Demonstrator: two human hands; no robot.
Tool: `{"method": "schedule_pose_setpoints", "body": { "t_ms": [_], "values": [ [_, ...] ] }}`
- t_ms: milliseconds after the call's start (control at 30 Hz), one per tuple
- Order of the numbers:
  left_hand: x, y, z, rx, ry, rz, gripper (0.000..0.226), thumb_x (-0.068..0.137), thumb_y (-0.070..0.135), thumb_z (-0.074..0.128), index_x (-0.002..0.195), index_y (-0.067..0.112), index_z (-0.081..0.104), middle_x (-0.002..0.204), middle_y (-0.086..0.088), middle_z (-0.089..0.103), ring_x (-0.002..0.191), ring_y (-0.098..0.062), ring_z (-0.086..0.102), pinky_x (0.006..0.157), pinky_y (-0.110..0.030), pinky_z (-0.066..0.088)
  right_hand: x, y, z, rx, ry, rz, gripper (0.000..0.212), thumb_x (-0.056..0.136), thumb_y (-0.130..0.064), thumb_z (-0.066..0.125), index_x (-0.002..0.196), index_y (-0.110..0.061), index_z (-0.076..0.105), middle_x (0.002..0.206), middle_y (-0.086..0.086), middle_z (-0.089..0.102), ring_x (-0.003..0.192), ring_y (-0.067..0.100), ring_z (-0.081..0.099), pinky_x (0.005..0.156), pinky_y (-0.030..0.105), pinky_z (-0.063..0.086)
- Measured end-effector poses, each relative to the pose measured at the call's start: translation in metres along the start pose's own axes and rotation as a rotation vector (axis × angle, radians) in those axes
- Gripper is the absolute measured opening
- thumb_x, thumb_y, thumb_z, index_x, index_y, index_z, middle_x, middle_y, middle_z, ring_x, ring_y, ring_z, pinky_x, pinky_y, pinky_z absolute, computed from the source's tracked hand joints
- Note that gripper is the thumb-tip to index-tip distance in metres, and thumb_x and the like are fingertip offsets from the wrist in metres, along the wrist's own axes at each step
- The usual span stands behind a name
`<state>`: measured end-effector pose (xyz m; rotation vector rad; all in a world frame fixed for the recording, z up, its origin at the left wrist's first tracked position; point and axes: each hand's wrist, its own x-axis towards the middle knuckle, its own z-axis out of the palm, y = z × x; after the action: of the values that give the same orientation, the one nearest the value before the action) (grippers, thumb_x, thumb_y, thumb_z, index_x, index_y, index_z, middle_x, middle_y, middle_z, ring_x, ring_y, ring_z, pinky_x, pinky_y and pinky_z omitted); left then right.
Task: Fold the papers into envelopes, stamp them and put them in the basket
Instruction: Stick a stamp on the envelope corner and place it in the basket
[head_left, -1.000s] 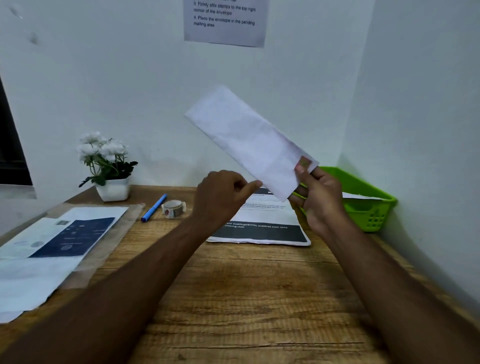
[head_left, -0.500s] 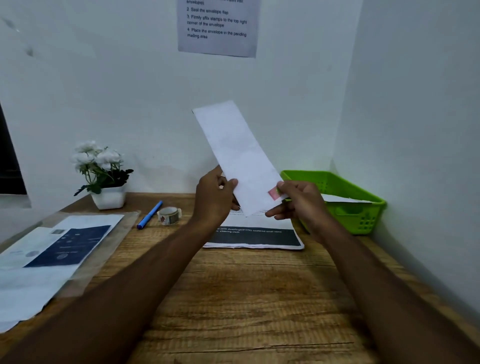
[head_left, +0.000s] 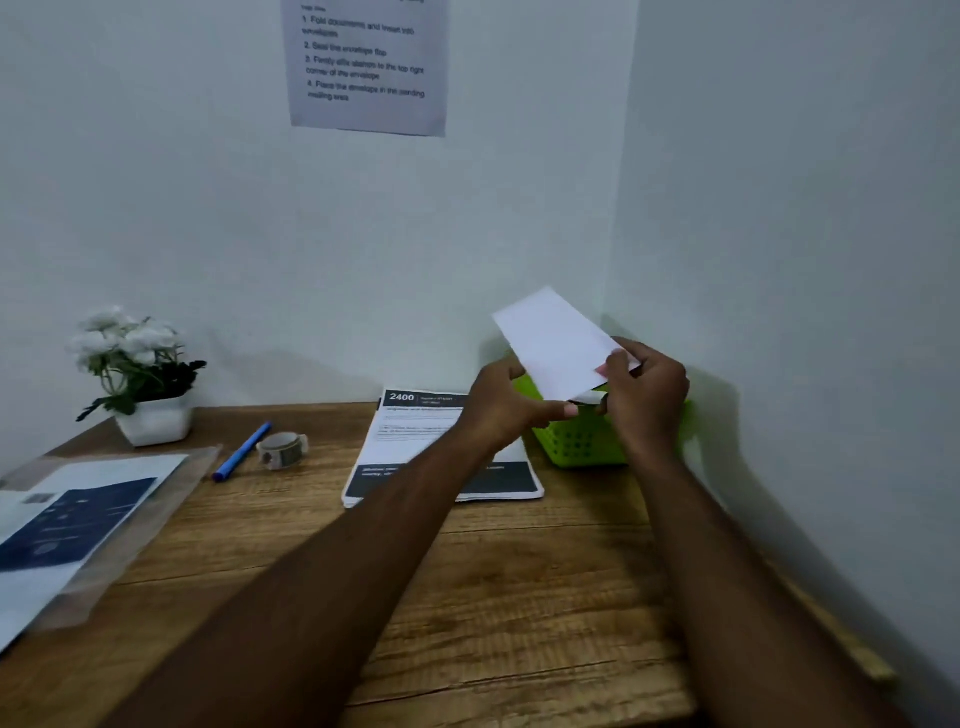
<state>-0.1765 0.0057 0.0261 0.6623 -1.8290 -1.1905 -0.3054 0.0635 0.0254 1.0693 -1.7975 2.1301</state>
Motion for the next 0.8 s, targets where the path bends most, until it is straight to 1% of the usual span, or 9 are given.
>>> {"method": "schedule_pose_setpoints", "body": {
  "t_ms": [100,167,267,333,433,533,600,700,800],
  "values": [
    [0.006,0.003,0.023,0.105,-0.040,0.049,0.060,0.065,0.015,0.086,0.120,0.008,0.063,0.118,-0.001,0.066,0.082,-0.018,0.067,0.057,-0.019,0.054,0.008,0.012,-0.018,0.022,0.073,0.035,0.033,0.083,-0.014,0.051,0.107,-0.006,0.073,0.073,0.002,0.072,0.077,0.022,0.069,0.073,0.038,0.057],
    [0.009,0.003,0.034,0.147,-0.064,0.060,0.050,0.070,0.018,0.083,0.115,0.006,0.065,0.113,-0.002,0.068,0.073,-0.015,0.066,0.053,-0.017,0.052,0.013,0.018,-0.028,-0.026,0.098,0.059,0.028,0.083,-0.010,0.052,0.101,-0.005,0.074,0.072,0.002,0.071,0.078,0.019,0.066,0.075,0.036,0.054],
    [0.008,0.000,0.046,0.259,-0.057,0.080,0.026,0.073,0.028,0.082,0.082,0.017,0.060,0.088,0.000,0.059,0.072,-0.027,0.069,0.067,-0.037,0.058,0.018,0.026,-0.038,-0.062,0.099,0.149,0.025,0.084,-0.011,0.053,0.093,-0.013,0.077,0.066,-0.007,0.066,0.082,0.014,0.063,0.071,0.027,0.046],
    [0.010,-0.004,0.050,0.348,-0.036,0.106,0.032,0.073,0.035,0.080,0.072,0.022,0.051,0.081,0.000,0.051,0.076,-0.032,0.068,0.077,-0.045,0.054,0.021,0.031,-0.040,-0.083,0.080,0.219,0.026,0.084,-0.016,0.052,0.070,-0.020,0.073,0.061,-0.008,0.061,0.073,0.018,0.061,0.064,0.027,0.041],
    [0.014,-0.009,0.053,0.366,0.005,0.118,0.030,0.075,0.037,0.078,0.079,0.015,0.059,0.086,0.001,0.057,0.075,-0.031,0.067,0.078,-0.043,0.052,0.020,0.034,-0.038,-0.063,0.081,0.276,0.033,0.082,-0.028,0.047,0.054,-0.018,0.061,0.058,0.003,0.061,0.063,0.027,0.059,0.061,0.033,0.044],
    [0.020,-0.014,0.054,0.375,0.044,0.124,0.036,0.075,0.040,0.077,0.087,0.006,0.071,0.097,-0.001,0.070,0.065,-0.019,0.063,0.076,-0.037,0.054,0.021,0.033,-0.036,0.026,0.081,0.319,0.037,0.082,-0.033,0.041,0.052,-0.018,0.058,0.052,-0.002,0.062,0.065,0.033,0.062,0.066,0.038,0.050],
    [0.022,-0.016,0.054,0.394,0.060,0.145,0.036,0.076,0.041,0.076,0.086,0.007,0.073,0.094,-0.003,0.072,0.060,-0.010,0.059,0.074,-0.036,0.054,0.023,0.036,-0.034,0.067,0.076,0.323,0.035,0.086,-0.030,0.042,0.061,-0.018,0.063,0.046,-0.007,0.061,0.055,0.026,0.060,0.063,0.036,0.048],
    [0.023,-0.016,0.053,0.442,0.088,0.169,0.031,0.079,0.038,0.074,0.083,0.007,0.075,0.090,-0.004,0.072,0.056,-0.006,0.055,0.072,-0.036,0.054,0.024,0.042,-0.033,0.095,0.077,0.357,0.022,0.088,-0.020,0.046,0.102,-0.020,0.064,0.051,-0.009,0.064,0.039,0.008,0.052,0.056,0.029,0.045],
    [0.024,-0.019,0.051,0.487,0.104,0.185,0.029,0.082,0.039,0.071,0.084,0.010,0.076,0.093,-0.002,0.072,0.058,-0.011,0.057,0.071,-0.038,0.055,0.025,0.049,-0.032,0.072,0.039,0.346,0.028,0.077,-0.019,0.052,0.103,-0.027,0.060,0.057,-0.006,0.068,0.061,0.015,0.060,0.074,0.043,0.054]
  ]
}}
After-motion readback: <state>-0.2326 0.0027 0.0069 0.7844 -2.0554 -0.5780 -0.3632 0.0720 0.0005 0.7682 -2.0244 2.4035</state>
